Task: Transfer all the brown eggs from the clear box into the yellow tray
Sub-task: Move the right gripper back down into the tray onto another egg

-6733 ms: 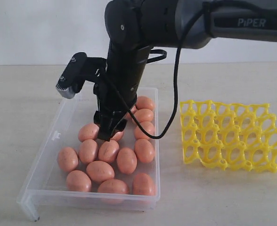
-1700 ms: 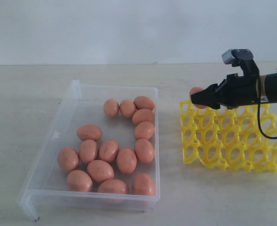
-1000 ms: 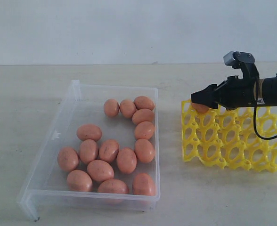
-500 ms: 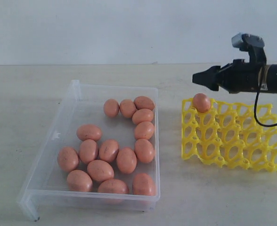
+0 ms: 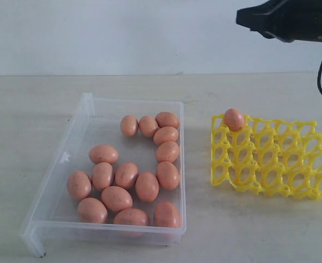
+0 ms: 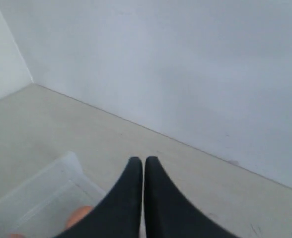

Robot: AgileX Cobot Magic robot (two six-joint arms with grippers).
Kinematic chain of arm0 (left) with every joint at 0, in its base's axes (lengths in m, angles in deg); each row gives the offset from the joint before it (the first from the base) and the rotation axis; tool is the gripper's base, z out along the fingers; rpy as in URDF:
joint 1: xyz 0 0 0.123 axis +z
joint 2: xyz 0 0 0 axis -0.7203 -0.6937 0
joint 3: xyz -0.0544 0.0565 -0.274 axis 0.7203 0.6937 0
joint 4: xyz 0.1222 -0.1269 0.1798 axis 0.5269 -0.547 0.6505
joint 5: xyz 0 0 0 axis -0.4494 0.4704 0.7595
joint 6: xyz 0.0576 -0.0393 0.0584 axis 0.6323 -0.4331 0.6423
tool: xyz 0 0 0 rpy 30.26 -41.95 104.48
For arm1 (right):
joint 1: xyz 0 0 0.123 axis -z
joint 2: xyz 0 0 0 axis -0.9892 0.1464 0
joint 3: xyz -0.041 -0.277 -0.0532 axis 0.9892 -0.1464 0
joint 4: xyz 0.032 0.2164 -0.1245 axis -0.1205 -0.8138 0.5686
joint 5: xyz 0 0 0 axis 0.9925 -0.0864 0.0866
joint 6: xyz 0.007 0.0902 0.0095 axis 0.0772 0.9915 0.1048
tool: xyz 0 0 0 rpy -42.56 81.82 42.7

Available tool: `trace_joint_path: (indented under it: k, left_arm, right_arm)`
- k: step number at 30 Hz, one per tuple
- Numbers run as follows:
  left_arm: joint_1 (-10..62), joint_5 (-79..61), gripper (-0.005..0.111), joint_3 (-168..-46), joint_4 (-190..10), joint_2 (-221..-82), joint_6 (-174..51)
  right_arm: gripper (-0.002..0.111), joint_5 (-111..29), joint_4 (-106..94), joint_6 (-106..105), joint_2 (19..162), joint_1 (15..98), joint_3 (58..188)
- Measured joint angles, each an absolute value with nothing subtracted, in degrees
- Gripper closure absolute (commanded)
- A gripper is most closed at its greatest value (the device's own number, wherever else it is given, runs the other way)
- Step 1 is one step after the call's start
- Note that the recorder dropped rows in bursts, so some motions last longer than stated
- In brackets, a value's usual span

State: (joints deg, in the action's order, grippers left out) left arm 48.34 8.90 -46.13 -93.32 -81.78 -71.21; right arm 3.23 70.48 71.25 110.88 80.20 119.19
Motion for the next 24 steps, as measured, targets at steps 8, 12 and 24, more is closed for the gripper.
trace_joint_path:
  k: [8, 12, 24]
  left_arm:
    - [48.34, 8.9, 0.111, -46.13, -93.32, -81.78, -71.21]
    - [48.34, 8.9, 0.111, -46.13, -93.32, -81.78, -71.21]
    - [48.34, 8.9, 0.111, -46.13, -93.32, -81.78, -71.21]
  right_arm:
    - [0.108, -6.49, 81.34, 71.92, 106.69, 62.31, 119.19]
    - [0.108, -27.18, 87.19, 71.92, 106.74, 47.71, 119.19]
    - [0.108, -73.56, 28.94, 26.74, 119.32, 31.14, 133.58]
